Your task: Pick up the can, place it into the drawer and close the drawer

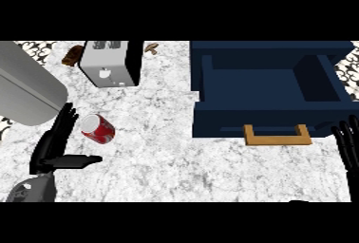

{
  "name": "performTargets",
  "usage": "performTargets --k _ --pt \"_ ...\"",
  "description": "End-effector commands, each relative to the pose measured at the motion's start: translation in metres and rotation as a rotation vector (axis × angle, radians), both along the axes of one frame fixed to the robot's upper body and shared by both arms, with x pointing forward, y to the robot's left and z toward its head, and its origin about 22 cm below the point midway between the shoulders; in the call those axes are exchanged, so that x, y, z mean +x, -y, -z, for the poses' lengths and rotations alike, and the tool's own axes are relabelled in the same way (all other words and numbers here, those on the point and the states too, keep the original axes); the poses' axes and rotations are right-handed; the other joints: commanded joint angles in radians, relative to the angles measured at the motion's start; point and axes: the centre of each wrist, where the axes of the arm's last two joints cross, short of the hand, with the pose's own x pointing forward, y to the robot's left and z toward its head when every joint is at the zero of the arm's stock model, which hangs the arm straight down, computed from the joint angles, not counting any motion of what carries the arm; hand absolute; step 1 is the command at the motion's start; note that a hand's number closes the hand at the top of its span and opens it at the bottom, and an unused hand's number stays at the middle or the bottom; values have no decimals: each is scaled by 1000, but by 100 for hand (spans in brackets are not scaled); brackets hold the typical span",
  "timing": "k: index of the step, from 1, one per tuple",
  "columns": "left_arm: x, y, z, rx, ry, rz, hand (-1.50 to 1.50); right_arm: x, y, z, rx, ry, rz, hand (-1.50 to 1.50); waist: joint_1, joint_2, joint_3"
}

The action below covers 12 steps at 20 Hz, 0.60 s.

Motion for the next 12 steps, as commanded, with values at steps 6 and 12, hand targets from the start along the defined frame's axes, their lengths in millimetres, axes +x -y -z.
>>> performTargets --k 6,12 --pt "13 -4 27 -11 -38 -32 -150 18 0 -19 -2 8 5 -150 -2 2 0" --pt "0 -1 39 -35 -38 -6 -150 3 5 -14 -7 15 6 -150 1 0 0"
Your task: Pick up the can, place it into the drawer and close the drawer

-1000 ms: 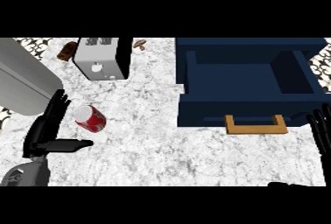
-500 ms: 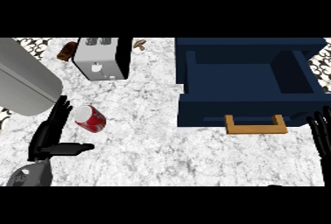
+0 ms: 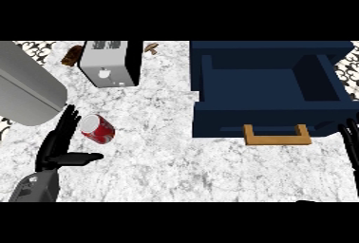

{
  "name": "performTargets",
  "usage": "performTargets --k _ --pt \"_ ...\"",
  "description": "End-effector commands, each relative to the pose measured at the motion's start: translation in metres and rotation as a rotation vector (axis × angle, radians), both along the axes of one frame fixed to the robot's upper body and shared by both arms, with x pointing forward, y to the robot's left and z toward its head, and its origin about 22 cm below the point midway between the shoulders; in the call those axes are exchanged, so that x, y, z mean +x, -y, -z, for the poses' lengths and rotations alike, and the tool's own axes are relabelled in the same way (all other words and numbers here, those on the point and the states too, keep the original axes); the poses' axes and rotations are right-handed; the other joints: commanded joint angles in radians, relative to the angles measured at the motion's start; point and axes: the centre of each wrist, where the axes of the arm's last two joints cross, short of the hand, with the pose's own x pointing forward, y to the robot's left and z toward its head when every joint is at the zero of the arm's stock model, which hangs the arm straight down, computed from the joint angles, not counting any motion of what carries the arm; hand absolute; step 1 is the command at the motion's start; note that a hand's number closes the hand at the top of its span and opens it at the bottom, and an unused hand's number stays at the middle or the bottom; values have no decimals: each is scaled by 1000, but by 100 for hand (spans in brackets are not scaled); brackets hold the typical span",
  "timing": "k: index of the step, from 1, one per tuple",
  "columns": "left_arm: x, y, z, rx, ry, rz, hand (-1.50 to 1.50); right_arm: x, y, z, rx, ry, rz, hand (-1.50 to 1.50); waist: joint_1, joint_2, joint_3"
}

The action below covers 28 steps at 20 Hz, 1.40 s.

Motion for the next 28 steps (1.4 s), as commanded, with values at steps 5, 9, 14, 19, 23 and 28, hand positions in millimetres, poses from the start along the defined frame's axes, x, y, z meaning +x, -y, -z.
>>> performTargets --k 5,9,14,19,23,28 --pt "-3 -4 21 -10 -13 -8 -150 -17 -2 -14 0 -16 -1 -150 -4 0 0" --pt "15 9 14 17 -8 0 -150 -12 10 -14 -10 -16 6 -150 -3 1 0" --pt "22 5 17 -9 3 -9 -150 -15 -8 -12 16 -4 -23 -150 -10 3 -1" --pt "32 25 15 -27 0 2 -150 -26 -4 -7 10 17 -7 -150 -6 1 0" --pt "51 31 3 -9 -3 26 -150 -27 -14 11 5 -12 -10 -150 -12 3 -1" --pt "38 37 15 -43 10 61 -150 -11 2 -16 -2 -4 -30 -150 -2 1 0"
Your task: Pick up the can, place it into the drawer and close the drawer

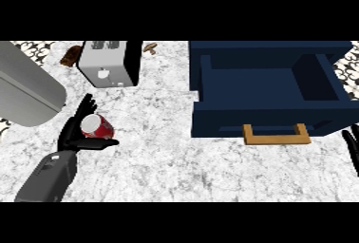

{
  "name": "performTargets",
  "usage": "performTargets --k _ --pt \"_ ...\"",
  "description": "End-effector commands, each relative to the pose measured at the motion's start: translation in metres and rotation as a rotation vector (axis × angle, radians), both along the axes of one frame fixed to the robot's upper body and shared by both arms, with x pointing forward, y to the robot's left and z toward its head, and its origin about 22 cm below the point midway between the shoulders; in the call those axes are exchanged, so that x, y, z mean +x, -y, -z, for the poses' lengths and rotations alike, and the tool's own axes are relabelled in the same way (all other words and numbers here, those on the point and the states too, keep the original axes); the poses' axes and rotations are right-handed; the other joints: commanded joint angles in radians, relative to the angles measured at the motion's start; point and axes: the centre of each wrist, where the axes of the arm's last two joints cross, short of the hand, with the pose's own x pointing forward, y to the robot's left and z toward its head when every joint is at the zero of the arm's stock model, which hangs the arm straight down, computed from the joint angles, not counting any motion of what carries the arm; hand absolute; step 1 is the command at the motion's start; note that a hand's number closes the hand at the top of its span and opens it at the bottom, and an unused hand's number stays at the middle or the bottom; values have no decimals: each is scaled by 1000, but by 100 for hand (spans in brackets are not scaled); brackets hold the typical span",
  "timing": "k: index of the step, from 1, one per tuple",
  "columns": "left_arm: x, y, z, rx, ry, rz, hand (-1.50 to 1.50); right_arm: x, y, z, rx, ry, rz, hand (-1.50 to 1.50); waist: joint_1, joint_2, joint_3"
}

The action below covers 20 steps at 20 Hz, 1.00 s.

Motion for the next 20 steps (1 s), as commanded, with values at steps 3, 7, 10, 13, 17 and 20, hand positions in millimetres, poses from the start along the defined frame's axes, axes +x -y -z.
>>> performTargets --k 3,7,10,13,17,20 --pt "2 3 2 -10 21 28 150 6 -8 -1 23 -11 18 -150 -2 2 0" --pt "11 9 -5 -56 47 53 150 -7 13 9 21 10 11 -150 -3 1 0" --pt "13 29 -2 -94 42 65 150 5 -9 -8 42 14 15 -150 1 0 0" --pt "23 39 -11 -102 32 100 150 -7 11 16 4 17 12 -150 2 -1 1" --pt "34 47 -34 -145 83 158 150 -3 0 -6 17 22 28 -150 18 -8 2" --pt "25 41 -29 -132 92 -3 150 -16 -13 6 19 5 8 -150 12 -5 1"
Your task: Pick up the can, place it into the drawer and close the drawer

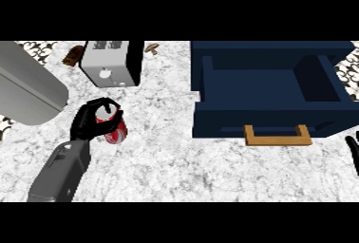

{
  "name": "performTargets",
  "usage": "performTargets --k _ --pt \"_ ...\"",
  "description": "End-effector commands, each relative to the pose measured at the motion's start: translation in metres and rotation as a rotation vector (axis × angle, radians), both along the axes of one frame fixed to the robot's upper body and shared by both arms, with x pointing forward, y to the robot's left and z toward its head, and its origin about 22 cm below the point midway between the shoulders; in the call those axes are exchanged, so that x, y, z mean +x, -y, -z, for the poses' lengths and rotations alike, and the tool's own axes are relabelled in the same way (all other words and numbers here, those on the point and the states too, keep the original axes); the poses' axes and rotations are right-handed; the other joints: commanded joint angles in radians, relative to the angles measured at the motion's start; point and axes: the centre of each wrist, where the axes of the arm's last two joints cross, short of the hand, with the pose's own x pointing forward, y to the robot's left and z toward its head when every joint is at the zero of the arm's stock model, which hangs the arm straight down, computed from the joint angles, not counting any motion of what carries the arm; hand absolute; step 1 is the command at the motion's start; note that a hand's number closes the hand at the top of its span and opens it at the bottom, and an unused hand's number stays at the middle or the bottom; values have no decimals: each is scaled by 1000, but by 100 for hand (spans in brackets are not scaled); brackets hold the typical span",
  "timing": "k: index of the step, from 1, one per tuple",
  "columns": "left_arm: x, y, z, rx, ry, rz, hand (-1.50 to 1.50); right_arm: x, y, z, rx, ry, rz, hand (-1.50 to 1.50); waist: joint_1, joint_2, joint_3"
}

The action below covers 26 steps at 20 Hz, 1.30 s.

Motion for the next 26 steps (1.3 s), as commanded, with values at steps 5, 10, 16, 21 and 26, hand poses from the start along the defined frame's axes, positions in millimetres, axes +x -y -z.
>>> performTargets --k 5,10,16,21,26 --pt "-12 21 -19 -7 59 -189 150 4 3 -3 6 -1 20 -150 12 -3 1" --pt "-24 39 -53 -5 72 -108 150 1 10 2 3 11 37 -150 6 -1 1" --pt "-11 72 -98 53 133 -39 150 -4 20 -4 10 18 34 -150 -1 1 0" --pt "-9 132 -154 43 165 -24 150 -18 6 -17 4 12 25 -150 -6 -1 0" --pt "11 163 -190 75 154 31 150 -8 22 -5 -3 35 33 -150 -10 1 0"
